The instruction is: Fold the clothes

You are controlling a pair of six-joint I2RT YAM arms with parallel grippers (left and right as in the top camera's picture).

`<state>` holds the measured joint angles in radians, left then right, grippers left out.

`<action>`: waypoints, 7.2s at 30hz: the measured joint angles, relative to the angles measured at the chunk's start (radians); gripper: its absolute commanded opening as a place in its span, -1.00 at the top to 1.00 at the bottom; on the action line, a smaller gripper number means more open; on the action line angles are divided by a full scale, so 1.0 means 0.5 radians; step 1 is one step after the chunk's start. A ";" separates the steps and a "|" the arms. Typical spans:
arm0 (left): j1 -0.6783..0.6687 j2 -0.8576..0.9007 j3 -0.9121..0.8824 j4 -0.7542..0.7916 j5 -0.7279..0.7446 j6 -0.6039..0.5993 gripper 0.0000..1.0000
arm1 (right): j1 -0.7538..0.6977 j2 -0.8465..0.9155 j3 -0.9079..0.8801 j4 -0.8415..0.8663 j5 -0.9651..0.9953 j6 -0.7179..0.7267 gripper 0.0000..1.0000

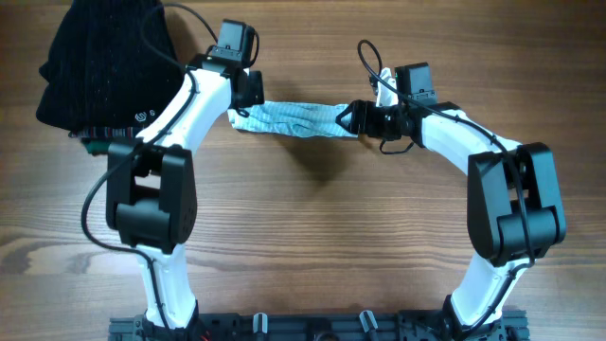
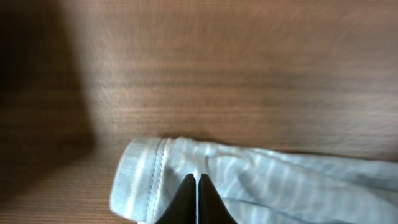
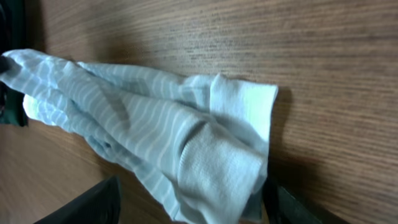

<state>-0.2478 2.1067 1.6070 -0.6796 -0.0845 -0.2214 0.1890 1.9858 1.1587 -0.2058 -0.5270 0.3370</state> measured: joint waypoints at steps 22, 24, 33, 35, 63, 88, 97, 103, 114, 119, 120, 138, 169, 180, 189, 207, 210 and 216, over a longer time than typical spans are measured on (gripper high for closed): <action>0.000 0.054 0.000 -0.040 0.000 -0.001 0.82 | -0.005 0.184 0.052 0.100 -0.047 0.060 0.91; 0.000 0.054 0.000 -0.039 0.000 -0.001 0.80 | -0.014 0.184 0.052 0.093 -0.053 0.059 0.91; -0.001 0.054 0.000 -0.045 0.001 0.000 0.74 | -0.266 0.141 0.052 -0.187 -0.143 -0.075 0.91; 0.000 0.054 0.000 -0.046 0.000 0.000 0.73 | -0.408 0.111 0.051 -0.249 -0.124 -0.146 0.91; 0.000 -0.285 0.000 -0.102 0.000 -0.001 0.85 | -0.075 -0.182 0.414 -0.641 -0.076 -0.520 0.92; 0.000 -0.768 0.000 -0.192 -0.001 0.000 0.80 | 0.291 -0.111 0.414 -0.167 0.114 -0.328 0.91; 0.000 -0.823 0.000 -0.212 -0.002 -0.001 0.76 | 0.414 -0.010 0.414 -0.097 0.114 -0.302 -0.81; 0.000 -0.823 0.000 -0.213 -0.002 0.000 0.75 | 0.468 -0.010 0.414 -0.063 0.113 -0.305 -0.99; -0.055 -0.785 0.000 -0.208 0.021 -0.001 0.77 | 0.350 -0.032 0.414 -0.149 0.060 -0.304 -0.97; -0.121 -0.688 0.000 -0.204 0.046 0.000 0.78 | 0.207 -0.095 0.418 -0.362 0.060 -0.390 -0.97; -0.126 -0.674 0.000 -0.204 0.053 -0.001 0.80 | 0.185 -0.101 0.419 -0.401 0.060 -0.420 -0.96; 0.220 -0.658 0.000 -0.203 0.298 -0.365 0.54 | 0.477 -0.105 0.419 -0.389 0.755 -0.700 -0.81; 0.369 -0.658 0.000 -0.275 0.449 -0.438 0.54 | 0.676 0.101 0.419 -0.230 1.010 -0.805 -0.40; 0.369 -0.658 0.000 -0.291 0.448 -0.435 0.54 | 0.675 0.154 0.422 -0.160 1.074 -0.827 0.09; 0.369 -0.658 0.000 -0.295 0.449 -0.434 0.54 | 0.668 0.155 0.681 -0.425 1.096 -0.803 0.71; 0.369 -0.647 0.000 -0.302 0.448 -0.397 0.44 | 0.283 0.155 1.024 -1.009 0.739 -0.620 -0.18; 0.369 -0.612 0.000 -0.301 0.436 -0.385 0.32 | 0.346 0.154 1.024 -1.022 0.726 -0.707 -0.25; 0.372 -0.572 0.000 -0.285 0.384 -0.369 0.25 | 0.484 0.155 1.024 -0.976 0.819 -0.784 -0.26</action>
<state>-0.0616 1.8206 1.6070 -0.8219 0.1074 -0.4057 0.4313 2.0632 1.6707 -0.6937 -0.1173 -0.0551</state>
